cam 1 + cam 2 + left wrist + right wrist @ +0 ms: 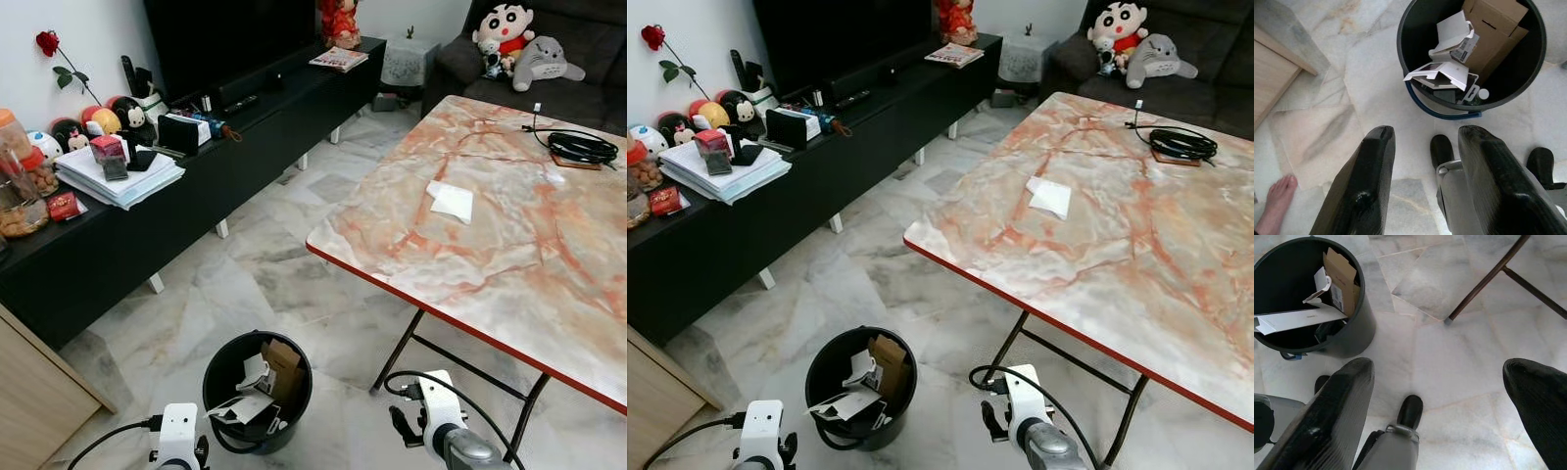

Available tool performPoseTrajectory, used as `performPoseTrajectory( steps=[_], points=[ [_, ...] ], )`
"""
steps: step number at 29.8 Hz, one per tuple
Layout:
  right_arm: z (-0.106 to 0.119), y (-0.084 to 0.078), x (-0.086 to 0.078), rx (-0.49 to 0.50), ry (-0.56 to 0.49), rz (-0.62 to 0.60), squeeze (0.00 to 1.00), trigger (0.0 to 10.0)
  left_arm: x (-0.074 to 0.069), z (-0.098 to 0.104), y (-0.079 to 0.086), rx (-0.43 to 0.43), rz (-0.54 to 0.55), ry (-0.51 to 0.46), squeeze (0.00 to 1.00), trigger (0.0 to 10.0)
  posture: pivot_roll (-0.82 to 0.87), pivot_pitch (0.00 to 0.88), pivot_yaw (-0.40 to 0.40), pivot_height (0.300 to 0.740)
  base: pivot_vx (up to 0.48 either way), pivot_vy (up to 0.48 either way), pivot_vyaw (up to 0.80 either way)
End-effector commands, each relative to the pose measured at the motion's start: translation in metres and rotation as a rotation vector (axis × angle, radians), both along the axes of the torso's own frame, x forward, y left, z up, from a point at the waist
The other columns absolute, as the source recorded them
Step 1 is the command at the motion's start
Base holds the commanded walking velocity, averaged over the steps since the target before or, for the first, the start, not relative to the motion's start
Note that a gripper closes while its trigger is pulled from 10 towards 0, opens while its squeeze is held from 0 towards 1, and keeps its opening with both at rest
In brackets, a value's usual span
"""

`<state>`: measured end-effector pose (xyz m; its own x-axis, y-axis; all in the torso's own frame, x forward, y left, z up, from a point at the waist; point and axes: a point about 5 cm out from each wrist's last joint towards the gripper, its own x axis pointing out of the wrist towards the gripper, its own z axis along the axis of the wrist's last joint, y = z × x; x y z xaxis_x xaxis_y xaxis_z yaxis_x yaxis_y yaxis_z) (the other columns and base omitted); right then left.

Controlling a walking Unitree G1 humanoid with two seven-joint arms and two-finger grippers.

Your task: Picking trash to rubbish bin

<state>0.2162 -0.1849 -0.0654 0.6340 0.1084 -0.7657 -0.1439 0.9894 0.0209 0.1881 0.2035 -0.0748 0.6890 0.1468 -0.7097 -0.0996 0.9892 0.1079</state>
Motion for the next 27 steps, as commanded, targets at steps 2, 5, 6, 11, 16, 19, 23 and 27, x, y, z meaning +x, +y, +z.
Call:
performPoseTrajectory(
  steps=[2, 5, 6, 11, 16, 19, 23, 27],
  points=[
    [-0.0015, -0.0007, -0.0026, 0.008, 0.005, -0.018, 0.0, 10.0, -0.0027, -0.0014, 0.0003, -0.008, 0.014, 0.006, 0.0, 10.0, -0.04, 0.0, -0.021, 0.74, 0.0, 0.0, 0.0],
    [-0.0014, -0.0008, -0.0026, 0.009, 0.004, -0.02, 0.0, 10.0, -0.0022, -0.0012, 0.0001, -0.01, 0.015, 0.004, 0.0, 10.0, -0.04, 0.0, -0.021, 0.74, 0.0, 0.0, 0.0],
    [-0.0015, -0.0009, -0.0027, 0.009, 0.004, -0.02, 0.0, 10.0, -0.0023, -0.0012, 0.0002, -0.01, 0.014, 0.004, 0.0, 10.0, -0.04, 0.0, -0.021, 0.74, 0.0, 0.0, 0.0],
    [-0.0017, -0.0011, -0.0031, 0.01, 0.004, -0.021, 0.0, 10.0, -0.0018, -0.001, 0.0001, -0.012, 0.016, 0.002, 0.0, 10.0, -0.04, 0.0, -0.021, 0.74, 0.0, 0.0, 0.0],
    [-0.0015, -0.0013, -0.0029, 0.012, 0.002, -0.024, 0.0, 10.0, -0.0011, -0.0006, 0.0003, -0.012, 0.018, 0.001, 0.0, 10.0, -0.04, 0.0, -0.021, 0.74, 0.0, 0.0, 0.0],
    [-0.0015, -0.0015, -0.0028, 0.011, 0.004, -0.023, 0.0, 10.0, -0.0008, -0.0004, 0.0003, -0.016, 0.022, -0.004, 0.0, 10.0, -0.04, 0.0, -0.021, 0.74, 0.0, 0.0, 0.0],
    [-0.0012, -0.0018, -0.0024, 0.012, 0.003, -0.023, 0.0, 10.0, 0.0003, 0.0003, -0.0005, -0.029, 0.026, -0.015, 0.0, 10.0, -0.04, 0.0, -0.024, 0.74, 0.0, 0.0, 0.0],
    [-0.0015, -0.0015, -0.0028, 0.013, 0.007, -0.018, 0.0, 10.0, 0.0006, 0.0005, -0.0004, -0.028, 0.03, -0.016, 0.0, 10.0, -0.04, 0.0, -0.028, 0.74, 0.0, 0.0, 0.0]
  ],
)
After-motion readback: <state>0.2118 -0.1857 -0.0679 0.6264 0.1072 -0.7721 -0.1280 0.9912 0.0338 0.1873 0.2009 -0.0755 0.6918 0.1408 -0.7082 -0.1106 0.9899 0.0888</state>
